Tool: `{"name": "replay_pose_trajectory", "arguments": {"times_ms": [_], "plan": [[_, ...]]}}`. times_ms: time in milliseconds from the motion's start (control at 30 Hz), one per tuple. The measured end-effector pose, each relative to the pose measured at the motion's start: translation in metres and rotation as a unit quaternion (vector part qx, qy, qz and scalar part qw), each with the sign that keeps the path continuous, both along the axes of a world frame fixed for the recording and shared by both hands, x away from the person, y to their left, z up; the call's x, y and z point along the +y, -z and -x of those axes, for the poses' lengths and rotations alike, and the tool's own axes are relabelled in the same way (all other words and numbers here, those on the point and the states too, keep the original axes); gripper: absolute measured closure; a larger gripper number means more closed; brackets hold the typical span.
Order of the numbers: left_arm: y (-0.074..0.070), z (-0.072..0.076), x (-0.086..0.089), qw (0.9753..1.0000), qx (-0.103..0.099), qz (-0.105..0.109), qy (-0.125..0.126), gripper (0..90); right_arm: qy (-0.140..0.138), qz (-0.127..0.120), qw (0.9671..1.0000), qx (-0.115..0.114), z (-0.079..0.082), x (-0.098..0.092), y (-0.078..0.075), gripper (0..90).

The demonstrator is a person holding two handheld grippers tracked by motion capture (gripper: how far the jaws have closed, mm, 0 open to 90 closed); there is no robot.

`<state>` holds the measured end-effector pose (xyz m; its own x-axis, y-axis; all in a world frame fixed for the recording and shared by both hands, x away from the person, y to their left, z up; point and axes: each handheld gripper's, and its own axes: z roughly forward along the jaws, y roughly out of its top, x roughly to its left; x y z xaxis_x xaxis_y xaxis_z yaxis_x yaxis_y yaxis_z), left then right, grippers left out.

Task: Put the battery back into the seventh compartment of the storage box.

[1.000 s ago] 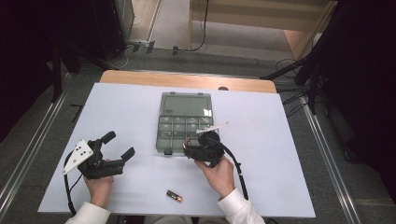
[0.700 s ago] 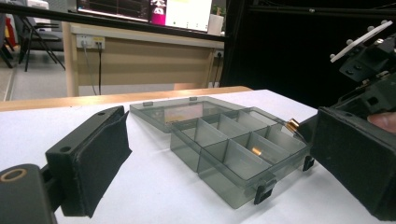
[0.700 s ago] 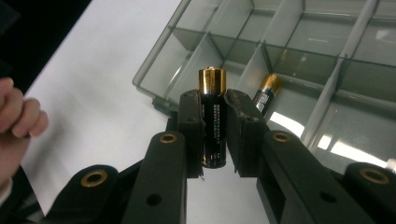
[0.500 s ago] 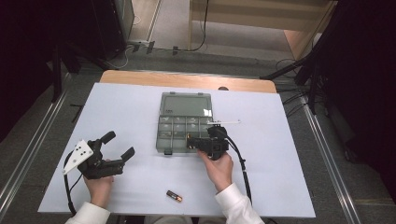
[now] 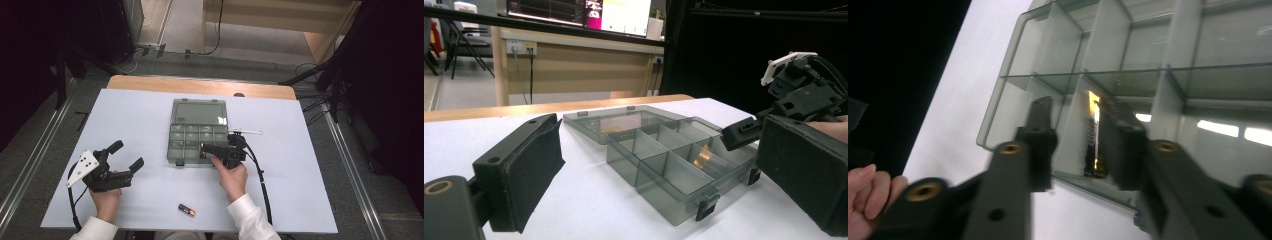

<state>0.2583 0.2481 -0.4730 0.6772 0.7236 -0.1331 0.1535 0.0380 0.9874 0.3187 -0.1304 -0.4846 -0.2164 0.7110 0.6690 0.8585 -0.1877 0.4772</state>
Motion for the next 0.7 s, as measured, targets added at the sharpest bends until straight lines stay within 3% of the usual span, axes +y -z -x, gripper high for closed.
{"name": "replay_pose_trajectory", "arguments": {"times_ms": [133, 200, 233, 267, 333, 400, 433, 533, 600, 700], "plan": [[0.000, 0.000, 0.000, 1.0000, 0.000, 0.000, 0.000, 4.5, -0.006, 0.011, 0.9998, -0.017, 0.004, -0.002, -0.005, 49.9], [0.000, 0.000, -0.001, 1.0000, 0.000, 0.001, -0.001, 4.5, -0.015, 0.009, 0.9994, -0.029, 0.006, -0.003, -0.007, 35.1], [0.000, 0.000, -0.001, 1.0000, 0.000, 0.001, -0.001, 4.5, -0.015, 0.009, 0.9994, -0.029, 0.006, -0.003, -0.007, 35.1], [0.000, 0.000, -0.001, 1.0000, 0.000, 0.001, -0.001, 4.5, -0.035, -0.001, 0.9986, -0.039, 0.009, -0.003, -0.010, 14.1], [0.000, 0.000, 0.000, 1.0000, -0.001, 0.000, -0.001, 4.5, -0.043, 0.000, 0.9981, -0.045, 0.011, -0.002, -0.011, 9.5], [0.000, 0.000, -0.001, 1.0000, -0.001, 0.000, -0.001, 4.5, -0.073, 0.006, 0.9957, -0.057, 0.016, 0.000, -0.015, 0.0], [0.000, 0.000, -0.001, 1.0000, -0.001, 0.001, 0.000, 4.5, -0.095, 0.015, 0.9936, -0.060, 0.020, 0.003, -0.018, 0.0], [0.000, 0.001, -0.001, 1.0000, -0.002, -0.001, 0.001, 4.5, -0.109, 0.031, 0.9916, -0.062, 0.025, 0.005, -0.020, 0.0], [0.000, 0.001, -0.001, 1.0000, -0.002, -0.002, 0.000, 4.5, -0.135, 0.048, 0.9873, -0.069, 0.034, 0.012, -0.023, 0.0], [0.000, 0.001, -0.001, 1.0000, -0.002, -0.002, 0.000, 4.5, -0.148, 0.057, 0.9847, -0.073, 0.039, 0.016, -0.025, 0.0]]}}
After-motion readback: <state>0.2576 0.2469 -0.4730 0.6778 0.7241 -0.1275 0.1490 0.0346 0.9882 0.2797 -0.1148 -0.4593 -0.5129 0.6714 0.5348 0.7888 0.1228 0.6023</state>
